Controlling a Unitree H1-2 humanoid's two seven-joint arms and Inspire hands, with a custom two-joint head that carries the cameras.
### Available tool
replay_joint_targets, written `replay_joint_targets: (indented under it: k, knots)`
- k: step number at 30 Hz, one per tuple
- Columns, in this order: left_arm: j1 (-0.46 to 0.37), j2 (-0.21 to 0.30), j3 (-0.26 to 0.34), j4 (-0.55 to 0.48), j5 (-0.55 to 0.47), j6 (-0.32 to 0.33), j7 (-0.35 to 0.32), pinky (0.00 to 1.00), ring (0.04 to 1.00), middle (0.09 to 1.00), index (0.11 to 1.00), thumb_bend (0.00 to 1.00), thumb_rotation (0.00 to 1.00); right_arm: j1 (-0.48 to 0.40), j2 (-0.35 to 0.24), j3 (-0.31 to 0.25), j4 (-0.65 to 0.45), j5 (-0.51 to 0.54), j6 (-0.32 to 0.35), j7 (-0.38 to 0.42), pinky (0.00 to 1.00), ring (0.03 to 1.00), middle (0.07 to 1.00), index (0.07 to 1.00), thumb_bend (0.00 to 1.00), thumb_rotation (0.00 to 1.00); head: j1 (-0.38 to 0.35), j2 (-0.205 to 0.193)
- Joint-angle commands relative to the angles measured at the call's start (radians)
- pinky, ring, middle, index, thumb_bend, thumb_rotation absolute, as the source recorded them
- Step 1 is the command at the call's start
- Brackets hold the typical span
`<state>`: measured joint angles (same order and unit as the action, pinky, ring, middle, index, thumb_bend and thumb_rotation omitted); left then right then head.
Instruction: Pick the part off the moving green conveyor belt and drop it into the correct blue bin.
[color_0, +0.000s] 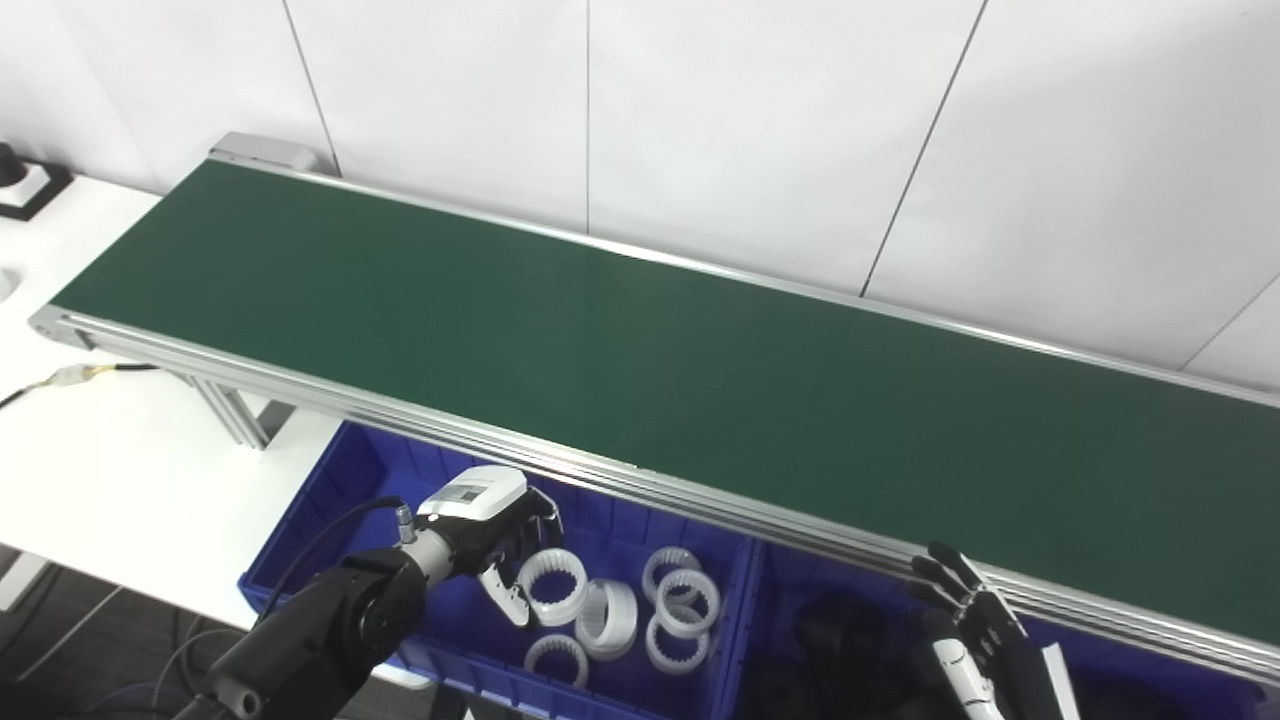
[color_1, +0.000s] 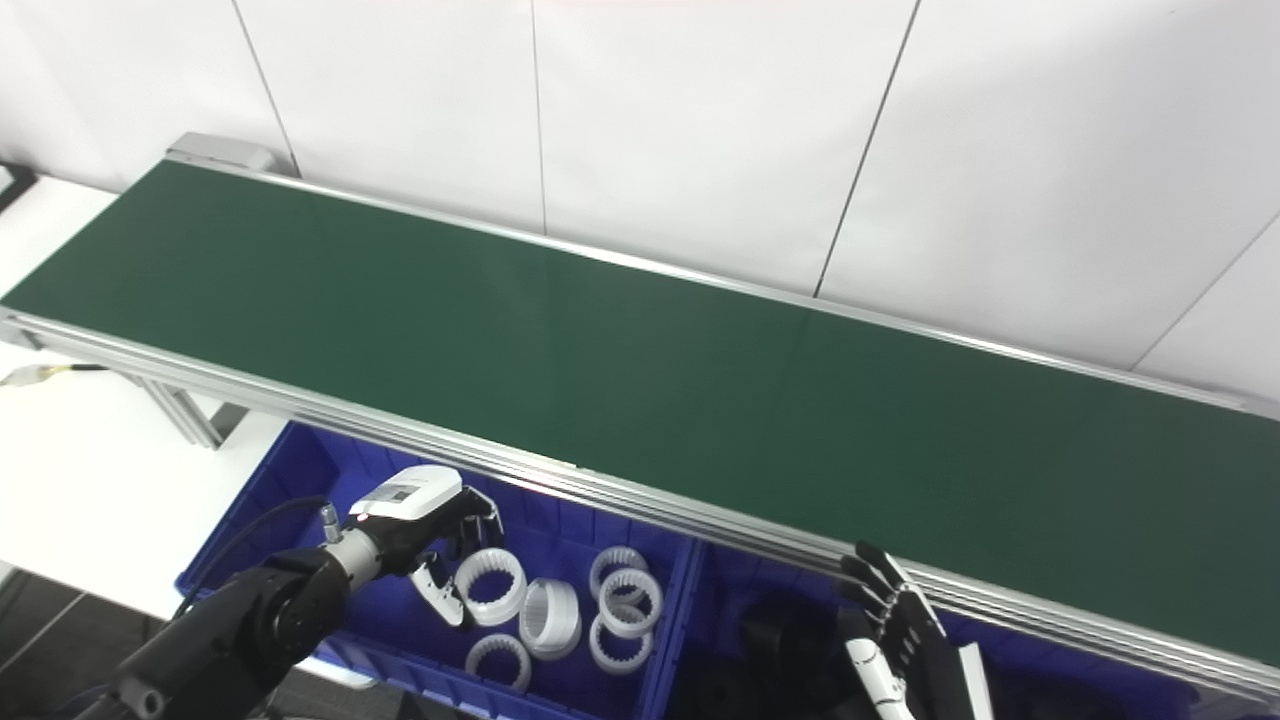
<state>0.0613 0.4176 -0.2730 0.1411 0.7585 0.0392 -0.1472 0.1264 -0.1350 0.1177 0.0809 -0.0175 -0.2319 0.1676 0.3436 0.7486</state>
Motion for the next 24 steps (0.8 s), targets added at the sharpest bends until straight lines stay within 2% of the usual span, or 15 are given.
replay_joint_targets:
  k: [1,9,15,16,17,19,21,24]
  knots:
    - [-0.028,0.016,-0.001,0.004,0.012,-0.033,0.053,0.58,0.472,0.504,0.481,0.50,0.00,-0.006,-0.001,-0.003,-0.038,0.006,0.000,0.003,0.72,0.777,0.823,0.857,0.55,0.66,0.001,-0.001]
    - [-0.037,0.017,-0.004,0.001,0.003,-0.013,0.048,0.58,0.467,0.503,0.484,0.50,0.00,-0.006,0.001,-0.003,-0.036,0.001,0.001,0.001,0.72,0.777,0.822,0.864,0.55,0.66,-0.001,-0.007]
    - [-0.032,0.016,0.008,-0.026,-0.016,-0.001,0.036,0.62,0.447,0.512,0.504,0.50,0.00,-0.007,0.004,-0.001,-0.040,0.011,0.012,0.006,0.73,0.783,0.828,0.868,0.53,0.63,-0.002,-0.013]
    - [-0.032,0.015,0.012,-0.043,-0.019,0.026,0.011,0.62,0.444,0.515,0.506,0.50,0.00,-0.007,0.005,-0.001,-0.038,0.009,0.010,0.004,0.73,0.784,0.828,0.868,0.53,0.63,-0.002,-0.014]
    - [-0.031,0.015,0.014,-0.054,-0.021,0.047,-0.009,0.69,0.576,0.634,0.613,0.63,0.01,-0.008,0.005,-0.001,-0.037,0.007,0.009,0.003,0.73,0.785,0.829,0.868,0.54,0.64,-0.002,-0.014]
    - [-0.029,0.014,0.020,-0.077,-0.032,0.083,-0.046,0.76,0.709,0.755,0.719,0.75,0.02,-0.008,0.006,0.000,-0.035,0.003,0.008,0.001,0.73,0.787,0.831,0.869,0.54,0.65,-0.003,-0.016]
    - [-0.029,0.019,0.020,-0.097,-0.035,0.117,-0.079,0.83,0.829,0.858,0.824,0.80,0.05,-0.008,0.008,0.000,-0.034,0.001,0.005,-0.001,0.73,0.786,0.829,0.869,0.54,0.65,-0.004,-0.018]
    - [-0.031,0.028,0.011,-0.114,-0.023,0.139,-0.104,0.86,0.875,0.903,0.881,0.83,0.08,-0.008,0.011,0.000,-0.032,0.001,0.004,-0.001,0.73,0.785,0.830,0.870,0.54,0.65,-0.007,-0.019]
